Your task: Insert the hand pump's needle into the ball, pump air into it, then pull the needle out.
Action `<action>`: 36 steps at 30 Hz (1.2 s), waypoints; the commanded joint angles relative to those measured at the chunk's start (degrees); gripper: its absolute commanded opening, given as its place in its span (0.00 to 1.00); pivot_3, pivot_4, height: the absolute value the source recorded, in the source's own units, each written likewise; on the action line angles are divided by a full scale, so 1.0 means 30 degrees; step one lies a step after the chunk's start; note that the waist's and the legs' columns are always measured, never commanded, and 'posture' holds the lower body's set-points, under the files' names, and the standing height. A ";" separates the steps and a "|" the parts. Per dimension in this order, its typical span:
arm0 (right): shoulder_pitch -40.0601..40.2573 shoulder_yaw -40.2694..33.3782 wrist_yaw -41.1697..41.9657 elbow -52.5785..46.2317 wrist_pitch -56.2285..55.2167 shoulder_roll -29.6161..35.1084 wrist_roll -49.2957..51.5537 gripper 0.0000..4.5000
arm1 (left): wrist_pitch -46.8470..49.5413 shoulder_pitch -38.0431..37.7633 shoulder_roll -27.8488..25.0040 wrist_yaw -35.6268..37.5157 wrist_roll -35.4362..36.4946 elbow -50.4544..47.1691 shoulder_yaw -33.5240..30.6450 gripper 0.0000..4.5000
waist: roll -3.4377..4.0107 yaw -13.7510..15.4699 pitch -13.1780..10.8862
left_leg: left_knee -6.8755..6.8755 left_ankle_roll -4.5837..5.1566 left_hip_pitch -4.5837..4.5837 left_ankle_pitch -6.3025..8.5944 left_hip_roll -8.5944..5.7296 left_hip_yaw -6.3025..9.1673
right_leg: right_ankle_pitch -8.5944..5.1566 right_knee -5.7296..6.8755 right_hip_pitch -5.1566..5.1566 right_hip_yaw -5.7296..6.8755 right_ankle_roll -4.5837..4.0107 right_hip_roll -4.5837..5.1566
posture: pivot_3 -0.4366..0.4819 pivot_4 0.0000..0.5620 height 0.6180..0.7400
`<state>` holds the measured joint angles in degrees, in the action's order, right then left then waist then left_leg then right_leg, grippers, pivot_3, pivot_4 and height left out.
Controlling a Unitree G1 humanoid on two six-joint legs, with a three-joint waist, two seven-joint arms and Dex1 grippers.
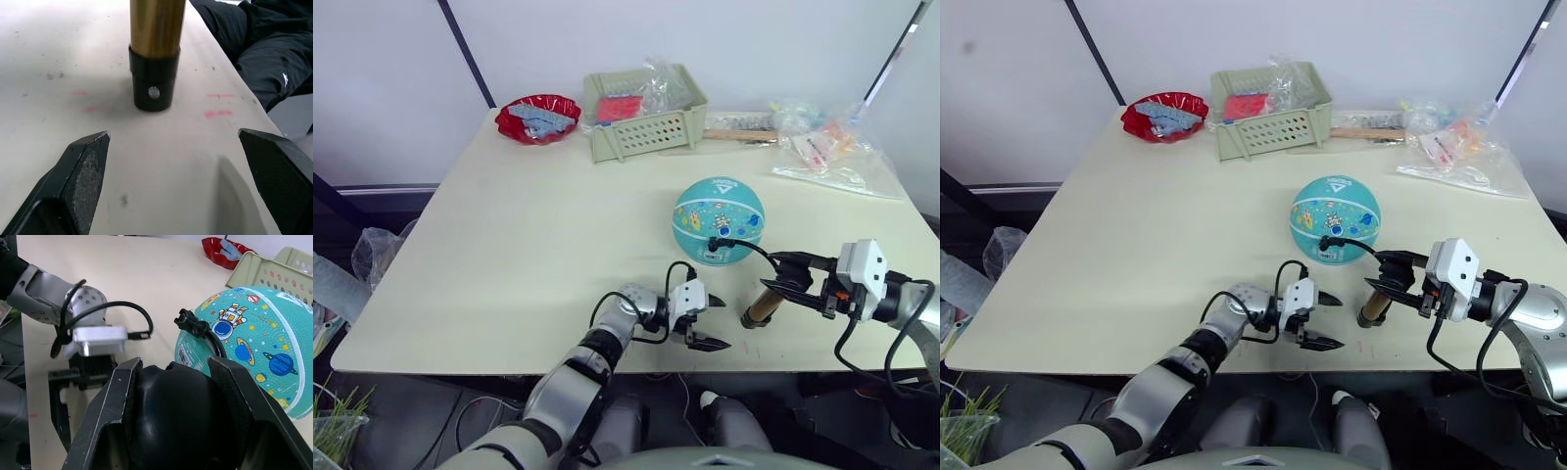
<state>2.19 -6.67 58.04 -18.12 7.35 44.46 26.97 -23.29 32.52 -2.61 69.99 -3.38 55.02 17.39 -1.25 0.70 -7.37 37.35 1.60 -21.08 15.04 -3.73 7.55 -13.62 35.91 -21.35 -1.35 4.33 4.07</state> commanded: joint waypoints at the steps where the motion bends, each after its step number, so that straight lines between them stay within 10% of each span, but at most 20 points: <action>1: 0.0767 0.0889 -0.0027 0.0972 0.0724 -0.0078 -0.0870 0.36 | 0.0101 -0.0548 -0.0476 0.1004 0.1381 -0.2441 -0.0513 1.00 | 0.0017 0.0008 -0.0018 | 0.0000 0.0000 -0.0002 0.0000 0.0005 0.0003 | -0.0001 0.0000 -0.0002 0.0003 -0.0001 0.0000 | 0.48 0.27 1.00; 15: 0.1266 0.0252 0.0054 -0.0001 0.0965 -0.0152 0.0040 0.36 | 0.5511 -0.3262 -0.6109 0.4797 0.7293 -1.3151 -0.2370 1.00 | 0.0127 0.0019 -0.0104 | -0.0005 0.0000 -0.0125 0.0000 0.0008 0.0008 | 0.0011 -0.0016 -0.0113 -0.0003 -0.0036 0.0016 | 0.48 0.27 1.00; 36: 0.0021 -0.2983 0.0309 -0.1155 0.1963 0.1193 0.1887 0.36 | 0.7441 -0.4941 -0.9413 0.4828 0.9636 -1.7351 -0.3770 1.00 | 0.0386 0.0035 -0.0450 | -0.0036 -0.0002 -0.0261 0.0000 0.0002 -0.0006 | 0.0002 -0.0016 -0.0253 -0.0014 -0.0061 0.0022 | 0.48 0.27 1.00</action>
<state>2.84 -12.65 58.16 -21.52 12.22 46.49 31.93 -1.35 17.99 -29.99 84.61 24.15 5.19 7.26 -0.09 0.80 -8.72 37.25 1.59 -21.88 15.03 -3.73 7.49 -13.61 35.87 -22.14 -1.43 4.15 4.14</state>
